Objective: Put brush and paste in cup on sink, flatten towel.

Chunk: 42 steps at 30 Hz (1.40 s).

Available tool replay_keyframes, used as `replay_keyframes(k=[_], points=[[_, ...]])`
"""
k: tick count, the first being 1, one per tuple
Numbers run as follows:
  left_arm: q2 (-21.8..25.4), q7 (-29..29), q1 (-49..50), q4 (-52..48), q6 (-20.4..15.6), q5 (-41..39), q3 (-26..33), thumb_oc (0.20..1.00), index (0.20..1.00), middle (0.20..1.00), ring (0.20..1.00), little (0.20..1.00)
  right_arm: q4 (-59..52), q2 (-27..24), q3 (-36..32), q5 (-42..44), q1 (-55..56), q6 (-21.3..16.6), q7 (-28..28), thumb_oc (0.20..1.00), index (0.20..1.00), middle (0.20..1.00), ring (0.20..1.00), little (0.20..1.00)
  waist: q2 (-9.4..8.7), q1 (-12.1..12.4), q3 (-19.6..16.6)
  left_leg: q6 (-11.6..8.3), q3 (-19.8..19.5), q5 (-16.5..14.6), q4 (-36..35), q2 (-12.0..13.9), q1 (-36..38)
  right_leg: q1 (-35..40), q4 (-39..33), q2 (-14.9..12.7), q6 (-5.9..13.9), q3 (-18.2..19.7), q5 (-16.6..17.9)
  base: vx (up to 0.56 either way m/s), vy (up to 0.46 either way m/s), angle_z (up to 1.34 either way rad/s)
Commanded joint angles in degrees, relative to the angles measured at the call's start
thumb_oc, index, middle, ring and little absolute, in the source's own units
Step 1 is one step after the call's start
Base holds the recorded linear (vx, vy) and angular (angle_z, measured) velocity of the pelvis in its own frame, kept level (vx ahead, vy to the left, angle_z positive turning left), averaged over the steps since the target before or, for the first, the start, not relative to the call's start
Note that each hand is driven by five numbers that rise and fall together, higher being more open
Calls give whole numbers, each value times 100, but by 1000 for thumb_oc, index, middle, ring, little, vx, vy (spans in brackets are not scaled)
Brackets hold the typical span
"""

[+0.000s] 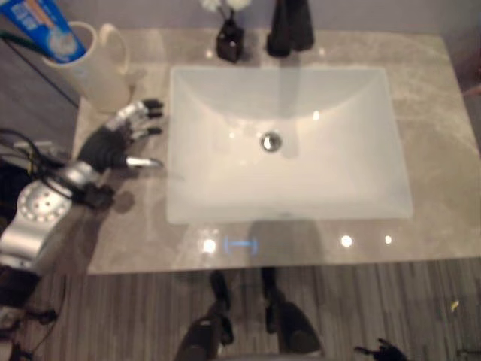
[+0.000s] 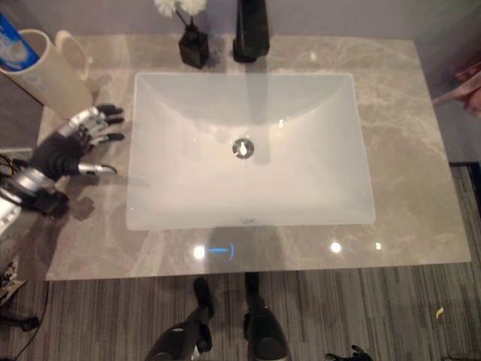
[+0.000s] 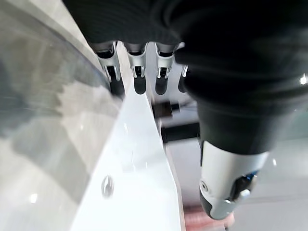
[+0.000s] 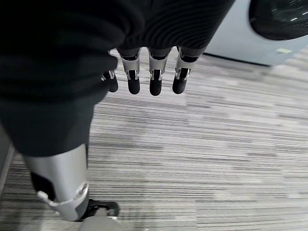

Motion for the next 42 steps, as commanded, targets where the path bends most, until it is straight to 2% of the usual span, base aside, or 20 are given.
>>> replay_keyframes(k=[1,4,9,21,42], points=[[26,-91,125,61,-85,48,174,1000,1000,1000,1000,1000,273,-145,-35,-159,256,70,10,1000,1000,1000,1000,1000,-2,-8,-476,29,-157,-687,73,-59,18,231,-7,59,122,72,-615,-83,8,21],[-54,-4,635,237,-76,82,677,1000,1000,1000,1000,1000,344,-116,-18,-257,273,75,38,1000,1000,1000,1000,1000,-87,75,-562,37,-202,-654,73,-62,87,333,-7,66,94,-15,-651,-73,10,10],[-87,112,765,480,-56,154,876,1000,1000,1000,1000,1000,427,-112,21,-326,264,90,20,1000,1000,1000,1000,1000,-156,118,-576,37,-263,-609,73,-69,43,326,-7,61,74,-81,-637,-57,19,5],[-134,540,417,1087,-163,303,1057,1000,1000,1000,1000,1000,409,-72,84,-270,249,66,-25,1000,1000,1000,1000,1000,-279,103,-434,35,-307,-518,73,-94,-206,123,-7,57,104,-142,-541,-27,24,5],[-285,1090,-336,1510,-373,492,881,1000,1000,1000,1000,1000,375,-134,68,-60,154,39,-106,1000,1000,1000,1000,1000,-341,8,-195,14,-153,-465,73,-16,-526,-274,-7,105,145,4,-414,20,-2,-4]])
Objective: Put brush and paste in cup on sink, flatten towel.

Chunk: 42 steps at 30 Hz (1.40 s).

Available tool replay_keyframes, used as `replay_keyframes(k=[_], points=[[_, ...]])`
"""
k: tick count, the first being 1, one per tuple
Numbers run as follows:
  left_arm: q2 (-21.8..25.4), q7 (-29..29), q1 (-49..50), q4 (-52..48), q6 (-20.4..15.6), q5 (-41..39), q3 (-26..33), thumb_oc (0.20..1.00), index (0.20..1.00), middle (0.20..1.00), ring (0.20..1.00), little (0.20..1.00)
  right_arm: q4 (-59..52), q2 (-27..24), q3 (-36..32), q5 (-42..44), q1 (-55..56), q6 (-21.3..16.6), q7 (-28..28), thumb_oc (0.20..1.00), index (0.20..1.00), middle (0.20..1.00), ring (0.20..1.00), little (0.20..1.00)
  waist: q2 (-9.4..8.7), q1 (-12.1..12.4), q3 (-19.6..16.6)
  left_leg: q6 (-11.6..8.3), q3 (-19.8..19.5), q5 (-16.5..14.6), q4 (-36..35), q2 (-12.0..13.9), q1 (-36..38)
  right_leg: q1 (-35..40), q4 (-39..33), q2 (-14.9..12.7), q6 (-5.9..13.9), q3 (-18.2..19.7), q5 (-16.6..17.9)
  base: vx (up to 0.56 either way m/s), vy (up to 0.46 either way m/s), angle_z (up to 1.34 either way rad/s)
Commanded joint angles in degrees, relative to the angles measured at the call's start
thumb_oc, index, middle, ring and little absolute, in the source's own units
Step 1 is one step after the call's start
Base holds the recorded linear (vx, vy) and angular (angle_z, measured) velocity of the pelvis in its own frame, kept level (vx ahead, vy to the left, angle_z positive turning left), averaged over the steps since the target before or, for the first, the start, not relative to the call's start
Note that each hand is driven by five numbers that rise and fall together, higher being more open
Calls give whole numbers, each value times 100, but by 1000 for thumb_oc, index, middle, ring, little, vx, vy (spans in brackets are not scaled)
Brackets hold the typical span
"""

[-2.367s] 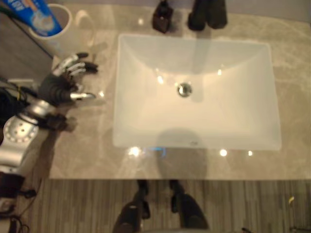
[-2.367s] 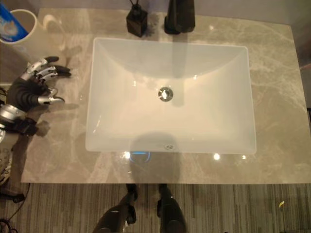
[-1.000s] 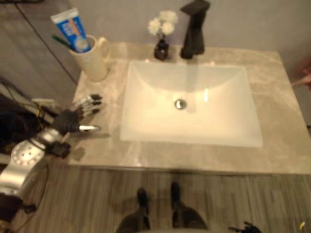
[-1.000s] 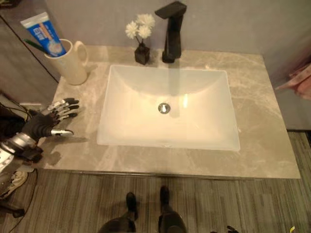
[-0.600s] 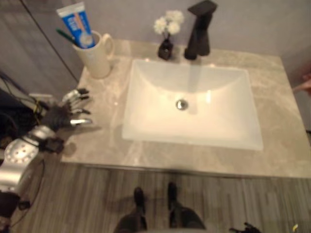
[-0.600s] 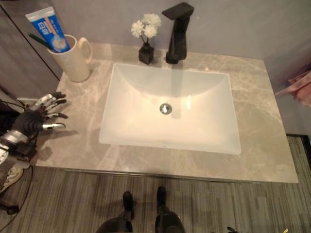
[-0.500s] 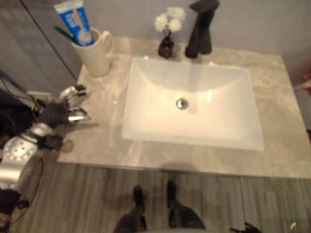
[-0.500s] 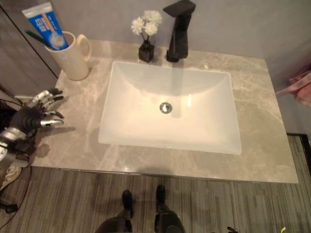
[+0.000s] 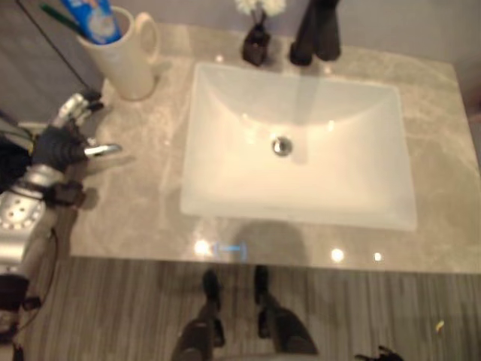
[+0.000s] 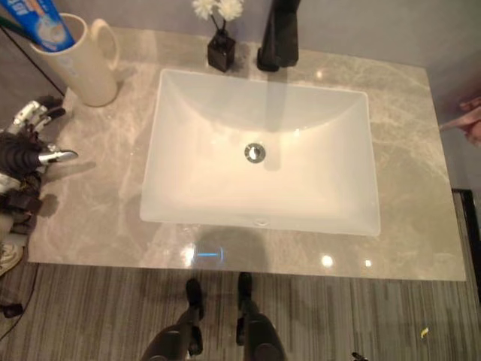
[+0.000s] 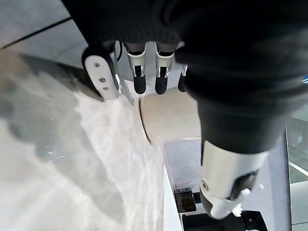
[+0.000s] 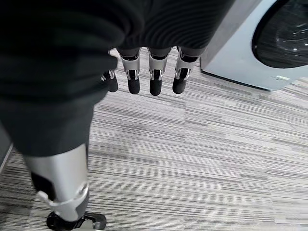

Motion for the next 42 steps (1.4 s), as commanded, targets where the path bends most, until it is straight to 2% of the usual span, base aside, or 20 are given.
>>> replay_keyframes(k=[1,27,33,37,42], points=[[-98,126,-112,310,-112,211,-67,1000,1000,1000,1000,1000,244,-155,87,121,47,17,-156,1000,1000,1000,1000,1000,60,-103,-52,21,-71,-540,71,-17,-82,132,-5,95,169,108,-433,34,-20,-2],[-8,437,-533,20,-242,351,-214,1000,1000,1000,1000,1000,178,-175,147,283,-61,-21,-201,1000,1000,1000,1000,1000,152,-143,68,7,18,-574,71,28,-228,-107,-5,140,172,305,-423,32,-9,-4],[162,440,-156,-191,-240,518,75,1000,1000,1000,1000,1000,131,-161,162,291,16,-48,-149,1000,1000,1000,1000,1000,135,-100,23,5,26,-588,71,54,-177,-71,-5,164,149,374,-443,11,-27,-5],[313,290,606,-407,-185,624,616,1000,1000,1000,1000,1000,238,-173,73,243,48,-30,-113,1000,1000,1000,1000,1000,144,-3,-67,0,12,-620,71,63,-31,73,-5,188,107,362,-523,-11,-22,-3],[348,157,1128,-632,-160,645,1017,1000,1000,1000,1000,1000,243,-185,44,202,50,-46,-60,1000,1000,1000,1000,1000,130,48,-130,-9,5,-637,71,74,59,163,-5,202,82,339,-562,-42,-32,-4]])
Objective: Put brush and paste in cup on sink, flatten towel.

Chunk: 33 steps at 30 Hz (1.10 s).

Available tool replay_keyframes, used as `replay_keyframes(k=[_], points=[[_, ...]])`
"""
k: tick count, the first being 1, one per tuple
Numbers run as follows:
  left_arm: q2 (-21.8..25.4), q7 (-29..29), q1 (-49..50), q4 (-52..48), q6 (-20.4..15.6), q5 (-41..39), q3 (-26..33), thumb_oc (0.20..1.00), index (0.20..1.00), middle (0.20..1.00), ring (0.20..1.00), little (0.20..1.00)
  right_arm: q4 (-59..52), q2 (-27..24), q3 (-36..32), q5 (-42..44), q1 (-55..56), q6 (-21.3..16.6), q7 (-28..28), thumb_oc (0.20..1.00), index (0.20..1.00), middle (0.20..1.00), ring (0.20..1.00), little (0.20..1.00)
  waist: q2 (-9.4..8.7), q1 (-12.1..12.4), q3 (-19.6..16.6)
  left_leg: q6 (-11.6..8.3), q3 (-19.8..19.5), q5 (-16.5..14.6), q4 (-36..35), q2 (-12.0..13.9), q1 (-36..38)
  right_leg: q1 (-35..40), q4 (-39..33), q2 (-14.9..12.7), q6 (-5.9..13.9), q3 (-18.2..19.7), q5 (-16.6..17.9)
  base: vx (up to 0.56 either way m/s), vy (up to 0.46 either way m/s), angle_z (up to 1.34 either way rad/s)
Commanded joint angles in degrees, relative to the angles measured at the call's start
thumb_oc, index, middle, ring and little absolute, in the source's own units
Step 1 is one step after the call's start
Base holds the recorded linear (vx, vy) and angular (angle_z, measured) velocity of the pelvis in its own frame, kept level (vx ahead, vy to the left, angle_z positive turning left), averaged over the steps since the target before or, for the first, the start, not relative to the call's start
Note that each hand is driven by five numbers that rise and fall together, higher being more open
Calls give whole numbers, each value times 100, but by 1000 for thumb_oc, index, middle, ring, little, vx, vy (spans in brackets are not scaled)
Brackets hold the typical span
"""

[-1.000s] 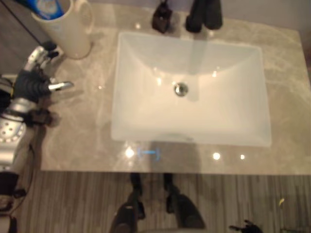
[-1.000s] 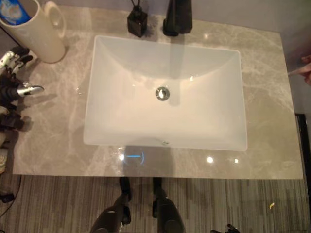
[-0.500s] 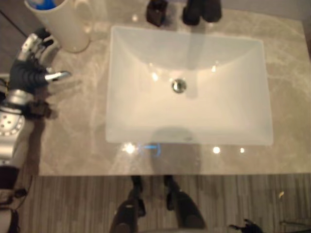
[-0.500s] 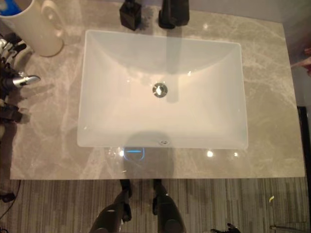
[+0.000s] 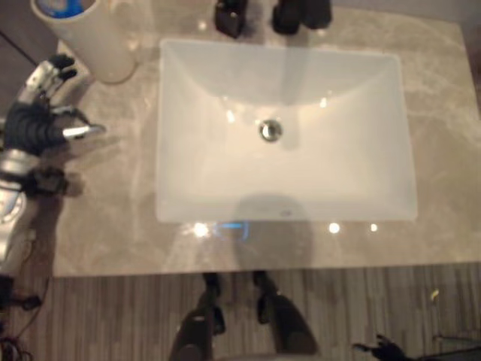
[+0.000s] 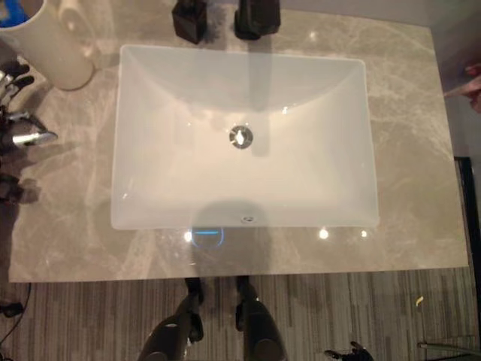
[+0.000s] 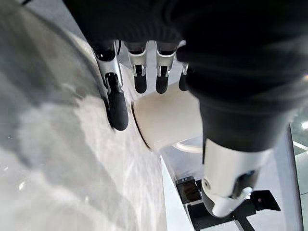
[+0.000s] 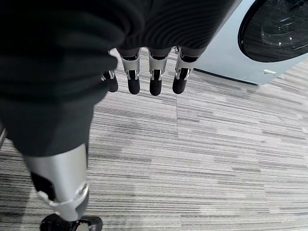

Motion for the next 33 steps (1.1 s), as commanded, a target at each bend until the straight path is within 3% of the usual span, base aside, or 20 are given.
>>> replay_keyframes(k=[1,7,21,33], points=[[139,-142,399,68,-56,140,241,1000,1000,1000,1000,1000,403,-182,39,84,174,45,3,1000,1000,1000,1000,1000,101,31,-361,16,-317,-623,70,-15,95,347,-7,94,85,-10,-649,-36,-20,-2],[236,-338,711,-101,-30,69,446,1000,1000,1000,1000,1000,393,-216,52,21,156,33,54,1000,1000,1000,1000,1000,87,85,-412,2,-347,-589,70,-7,132,393,-7,108,63,-64,-667,-56,-23,1],[-36,-17,-915,747,-42,-91,-747,1000,1000,1000,1000,1000,426,-230,225,72,44,71,-38,1000,1000,1000,1000,1000,52,-66,-286,-6,-329,-492,70,-12,-114,145,-7,101,102,-46,-527,-14,-1,2],[-121,145,-1360,989,-75,-124,-1030,1000,1000,1000,1000,1000,320,-235,235,139,96,43,-94,1000,1000,1000,1000,1000,65,-167,-274,0,-306,-500,70,-7,-260,-7,-7,95,126,30,-511,40,12,-4]])
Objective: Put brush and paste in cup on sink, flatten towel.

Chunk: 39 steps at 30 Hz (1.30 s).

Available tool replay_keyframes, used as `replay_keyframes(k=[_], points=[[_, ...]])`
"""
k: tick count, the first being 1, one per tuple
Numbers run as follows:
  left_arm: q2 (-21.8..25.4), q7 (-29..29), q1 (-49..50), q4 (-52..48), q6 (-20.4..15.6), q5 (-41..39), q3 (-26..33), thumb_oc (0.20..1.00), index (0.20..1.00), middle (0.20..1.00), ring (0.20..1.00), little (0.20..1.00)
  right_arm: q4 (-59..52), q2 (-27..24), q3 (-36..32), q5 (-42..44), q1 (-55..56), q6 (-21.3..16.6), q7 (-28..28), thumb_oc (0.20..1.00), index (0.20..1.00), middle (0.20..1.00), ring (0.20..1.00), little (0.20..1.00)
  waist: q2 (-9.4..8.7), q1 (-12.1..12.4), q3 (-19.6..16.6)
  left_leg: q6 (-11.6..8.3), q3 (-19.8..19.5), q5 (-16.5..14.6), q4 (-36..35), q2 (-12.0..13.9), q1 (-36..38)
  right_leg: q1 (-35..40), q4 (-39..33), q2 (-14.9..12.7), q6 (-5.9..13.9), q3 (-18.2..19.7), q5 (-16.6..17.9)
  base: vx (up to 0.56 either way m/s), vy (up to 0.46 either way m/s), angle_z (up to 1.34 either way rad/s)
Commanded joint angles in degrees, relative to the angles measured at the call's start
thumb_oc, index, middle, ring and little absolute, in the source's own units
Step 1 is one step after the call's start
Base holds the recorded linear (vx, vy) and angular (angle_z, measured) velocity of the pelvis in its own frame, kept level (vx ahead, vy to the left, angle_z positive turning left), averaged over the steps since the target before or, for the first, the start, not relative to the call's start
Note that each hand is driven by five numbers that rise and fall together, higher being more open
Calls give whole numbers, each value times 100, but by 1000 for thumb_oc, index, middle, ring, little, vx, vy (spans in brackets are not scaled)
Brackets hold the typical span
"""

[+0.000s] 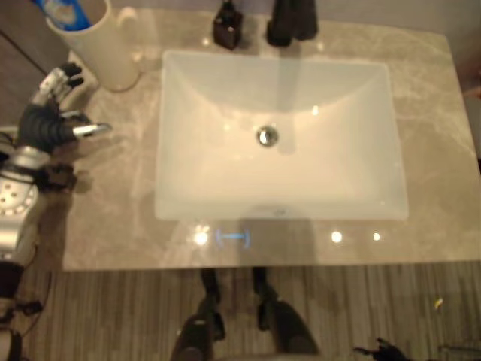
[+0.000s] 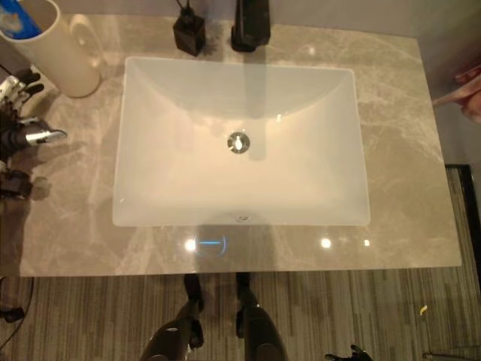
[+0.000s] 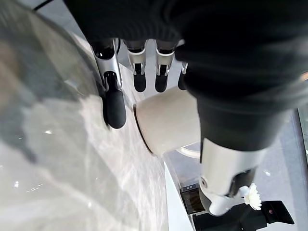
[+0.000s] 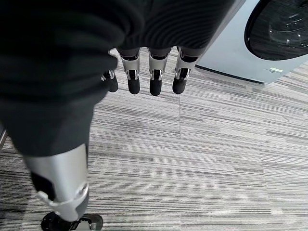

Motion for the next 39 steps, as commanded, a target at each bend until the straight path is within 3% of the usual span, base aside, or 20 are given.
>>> replay_keyframes(k=[1,20,31,39], points=[[-65,-5,-170,152,-192,-62,-203,1000,1000,1000,1000,1000,149,-226,170,187,119,37,-145,1000,1000,1000,1000,1000,41,-168,-15,84,-313,-543,71,-65,-24,243,-6,31,202,20,-573,0,0,0],[15,389,-584,153,-312,140,-243,1000,1000,1000,1000,1000,48,-186,187,391,77,-17,-163,1000,1000,1000,1000,1000,-7,-215,118,65,-293,-507,71,-25,-227,13,-6,80,216,145,-524,17,-5,-2],[532,-194,1260,-548,-132,327,892,1000,1000,1000,1000,1000,195,-235,14,292,165,-12,-21,1000,1000,1000,1000,1000,34,-3,-86,57,-308,-590,71,-7,123,341,-6,111,134,141,-673,-11,-20,-4],[654,-440,1760,-785,-79,236,1224,1000,1000,1000,1000,1000,274,-276,8,185,122,4,8,1000,1000,1000,1000,1000,60,62,-146,50,-396,-572,71,-14,204,463,-6,113,105,45,-714,-47,-22,4]])
